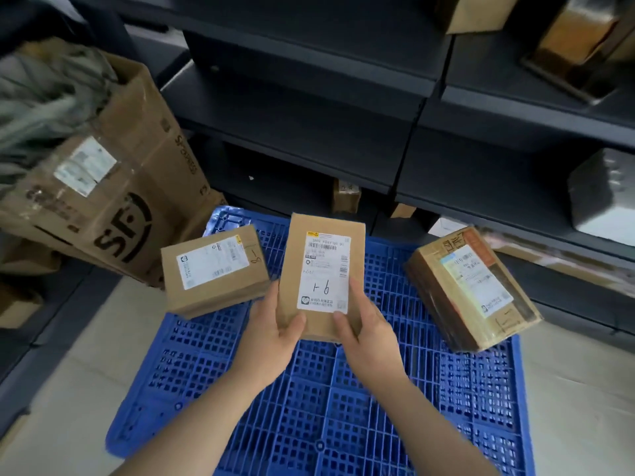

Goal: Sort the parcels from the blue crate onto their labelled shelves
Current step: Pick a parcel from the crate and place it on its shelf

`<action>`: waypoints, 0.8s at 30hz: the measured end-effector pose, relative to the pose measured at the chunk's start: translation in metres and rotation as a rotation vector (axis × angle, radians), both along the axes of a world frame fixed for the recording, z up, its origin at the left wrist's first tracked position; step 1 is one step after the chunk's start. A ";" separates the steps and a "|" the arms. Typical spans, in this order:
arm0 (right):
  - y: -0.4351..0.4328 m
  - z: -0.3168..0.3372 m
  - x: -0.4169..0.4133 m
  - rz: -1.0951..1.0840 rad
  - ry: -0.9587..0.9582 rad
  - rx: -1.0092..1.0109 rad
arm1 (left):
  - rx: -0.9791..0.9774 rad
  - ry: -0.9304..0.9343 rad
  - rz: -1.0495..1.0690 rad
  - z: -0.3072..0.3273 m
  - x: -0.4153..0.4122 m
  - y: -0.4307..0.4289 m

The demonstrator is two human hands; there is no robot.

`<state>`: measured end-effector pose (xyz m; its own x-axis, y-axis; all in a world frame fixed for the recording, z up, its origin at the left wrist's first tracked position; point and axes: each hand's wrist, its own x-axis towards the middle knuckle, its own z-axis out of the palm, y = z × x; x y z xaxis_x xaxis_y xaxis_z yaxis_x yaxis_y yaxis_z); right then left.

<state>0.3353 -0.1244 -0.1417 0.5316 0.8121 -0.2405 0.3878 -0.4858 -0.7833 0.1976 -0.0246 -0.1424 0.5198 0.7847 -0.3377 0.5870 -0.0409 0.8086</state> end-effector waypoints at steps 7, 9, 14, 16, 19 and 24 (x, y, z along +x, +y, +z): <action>0.004 0.121 -0.019 0.239 -0.158 0.100 | 0.086 -0.151 0.200 0.114 -0.042 -0.028; 0.010 0.158 -0.034 0.293 -0.179 0.146 | 0.119 -0.180 0.271 0.145 -0.059 -0.031; 0.031 0.237 -0.091 0.438 -0.209 0.307 | 0.226 -0.243 0.443 0.221 -0.118 -0.036; 0.043 0.261 -0.120 0.498 -0.220 0.350 | 0.260 -0.250 0.516 0.244 -0.149 -0.034; 0.061 0.294 -0.169 0.594 -0.249 0.412 | 0.331 -0.277 0.610 0.276 -0.201 -0.030; 0.093 0.344 -0.260 0.732 -0.260 0.526 | 0.454 -0.323 0.696 0.326 -0.295 -0.021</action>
